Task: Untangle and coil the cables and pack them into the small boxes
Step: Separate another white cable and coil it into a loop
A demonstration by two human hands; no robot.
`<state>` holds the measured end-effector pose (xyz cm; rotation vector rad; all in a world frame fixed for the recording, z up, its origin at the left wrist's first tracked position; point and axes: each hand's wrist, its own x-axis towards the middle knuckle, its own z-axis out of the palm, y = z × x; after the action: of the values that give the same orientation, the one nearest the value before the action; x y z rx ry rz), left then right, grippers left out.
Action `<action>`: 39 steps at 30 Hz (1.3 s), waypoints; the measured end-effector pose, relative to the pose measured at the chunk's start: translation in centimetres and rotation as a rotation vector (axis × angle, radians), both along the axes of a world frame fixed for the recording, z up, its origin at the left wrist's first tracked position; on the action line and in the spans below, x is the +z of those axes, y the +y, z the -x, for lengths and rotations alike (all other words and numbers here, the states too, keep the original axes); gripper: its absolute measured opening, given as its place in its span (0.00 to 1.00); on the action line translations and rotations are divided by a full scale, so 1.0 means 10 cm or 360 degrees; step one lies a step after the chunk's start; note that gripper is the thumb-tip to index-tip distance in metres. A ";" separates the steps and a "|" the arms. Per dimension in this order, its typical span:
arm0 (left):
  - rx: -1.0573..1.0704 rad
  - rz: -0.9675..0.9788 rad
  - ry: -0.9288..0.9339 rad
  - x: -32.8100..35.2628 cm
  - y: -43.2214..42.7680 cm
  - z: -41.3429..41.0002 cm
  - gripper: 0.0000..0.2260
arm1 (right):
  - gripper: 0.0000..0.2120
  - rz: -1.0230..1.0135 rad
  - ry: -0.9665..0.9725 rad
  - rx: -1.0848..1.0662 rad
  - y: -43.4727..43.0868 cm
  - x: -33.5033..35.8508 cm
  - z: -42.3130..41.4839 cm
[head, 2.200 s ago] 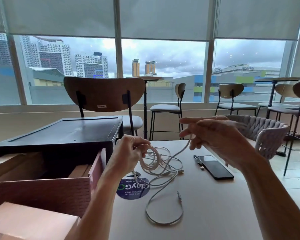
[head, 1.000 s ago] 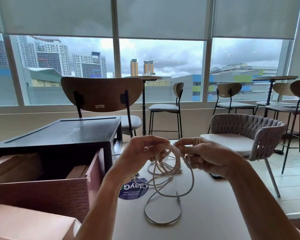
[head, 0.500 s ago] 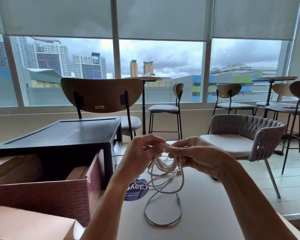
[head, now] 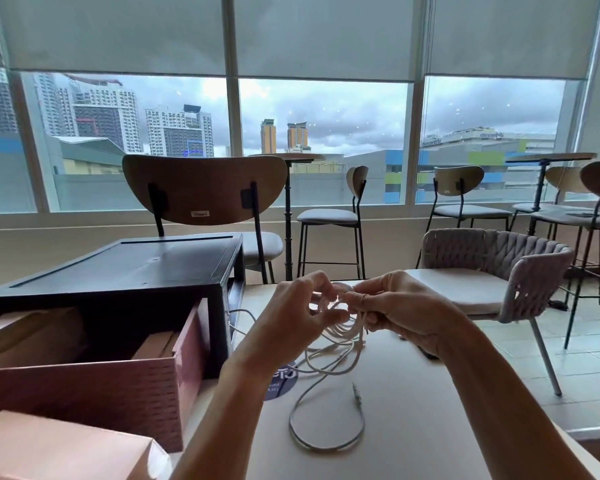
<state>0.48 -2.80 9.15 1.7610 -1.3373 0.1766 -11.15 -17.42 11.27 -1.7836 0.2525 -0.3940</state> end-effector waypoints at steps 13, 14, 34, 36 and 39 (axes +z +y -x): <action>0.0319 0.0068 -0.0507 0.04 0.03 -0.07 0.02 | 0.12 0.0091 0.0078 -0.0003 0.05 -0.01 -0.02; 0.0338 0.0085 -0.0494 0.04 0.04 -0.08 0.03 | 0.12 0.0104 0.0085 -0.0004 0.05 -0.01 -0.02; 0.1105 0.0498 -0.0040 0.26 0.42 -0.28 0.01 | 0.18 0.0216 0.0056 -0.0100 -0.08 0.10 0.14; 0.1090 0.0047 -0.0052 0.25 0.39 -0.27 0.05 | 0.16 0.0123 0.0009 -0.0114 -0.09 0.11 0.12; 0.0817 -0.0275 -0.0065 0.24 0.27 -0.15 0.12 | 0.09 -0.0051 -0.0050 -0.0090 -0.05 0.10 0.06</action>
<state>2.01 -0.10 11.54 2.2338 -0.9237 0.3899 -11.80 -17.88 12.30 -1.7403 0.2864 -0.4555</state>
